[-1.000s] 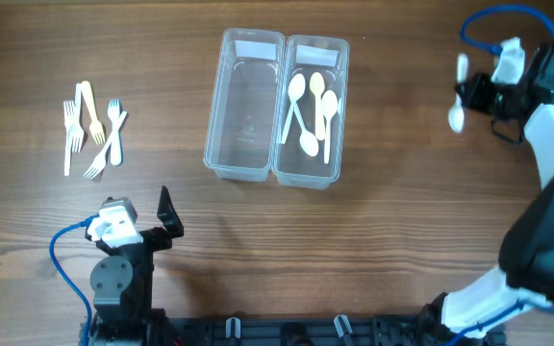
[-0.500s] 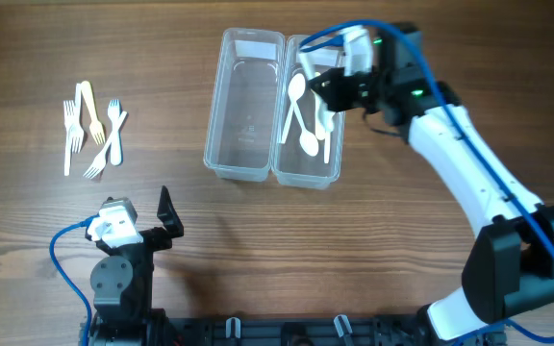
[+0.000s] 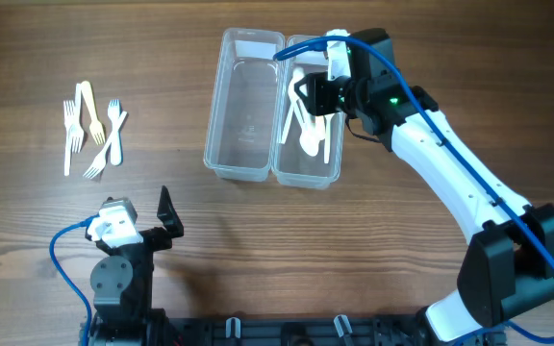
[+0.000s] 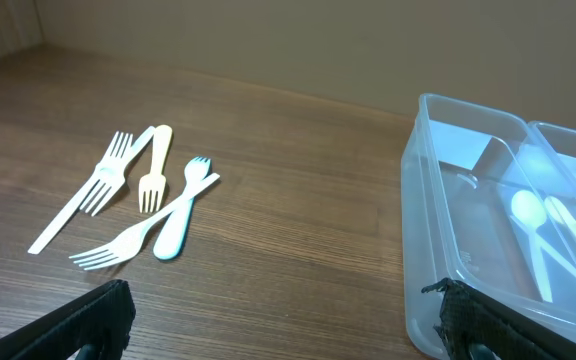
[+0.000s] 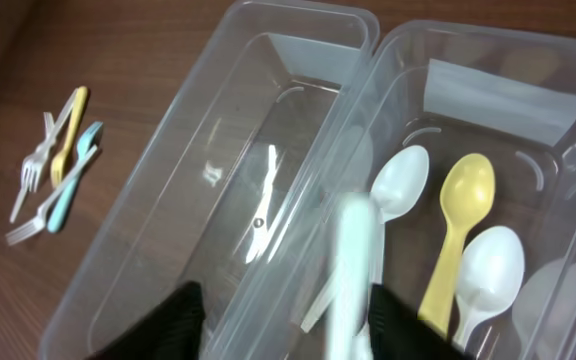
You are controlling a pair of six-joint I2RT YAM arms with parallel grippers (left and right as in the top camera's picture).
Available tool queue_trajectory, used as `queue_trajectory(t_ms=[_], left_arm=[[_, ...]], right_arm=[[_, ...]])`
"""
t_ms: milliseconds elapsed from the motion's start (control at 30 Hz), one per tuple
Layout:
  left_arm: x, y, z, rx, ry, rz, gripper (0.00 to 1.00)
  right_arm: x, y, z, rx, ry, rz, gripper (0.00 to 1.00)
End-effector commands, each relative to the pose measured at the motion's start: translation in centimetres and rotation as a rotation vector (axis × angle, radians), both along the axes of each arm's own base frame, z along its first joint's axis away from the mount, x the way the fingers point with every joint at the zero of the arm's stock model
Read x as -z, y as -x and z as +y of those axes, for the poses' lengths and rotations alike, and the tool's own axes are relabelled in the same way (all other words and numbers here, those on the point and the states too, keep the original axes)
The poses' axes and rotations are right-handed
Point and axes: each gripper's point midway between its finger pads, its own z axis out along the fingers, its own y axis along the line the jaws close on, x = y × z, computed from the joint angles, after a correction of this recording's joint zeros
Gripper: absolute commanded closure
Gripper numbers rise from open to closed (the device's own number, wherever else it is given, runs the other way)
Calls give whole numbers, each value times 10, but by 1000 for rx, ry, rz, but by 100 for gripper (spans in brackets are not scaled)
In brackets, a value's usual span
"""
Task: Pack container
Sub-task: 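Place the last white spoon into the right compartment, then raise the right gripper and park it above the table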
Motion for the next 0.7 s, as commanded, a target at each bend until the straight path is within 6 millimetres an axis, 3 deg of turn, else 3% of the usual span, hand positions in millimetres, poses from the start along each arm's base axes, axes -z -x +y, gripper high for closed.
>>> queue_trajectory(t_ms=[0,167,333,400,533,667], left_arm=[[1,0,0,8,-18,-2,0],[1,0,0,8,-18,-2,0],[1,0,0,8,-18,-2,0],[1,0,0,8,-18,-2,0],[1,0,0,8,-18,-2,0],[1,0,0,8,-18,-2,0]], right_arm=[[-1,-5,-7,35,24,-16,40],[-2,-14,-33,58,57,-34,39],[-20,-20,-111,187,92,-43,35],[-22,-20,-133,189,141,-60,0],[-15,-17,-184,277,243,-34,0],[-14,-17,-196,304,250,-29,0]])
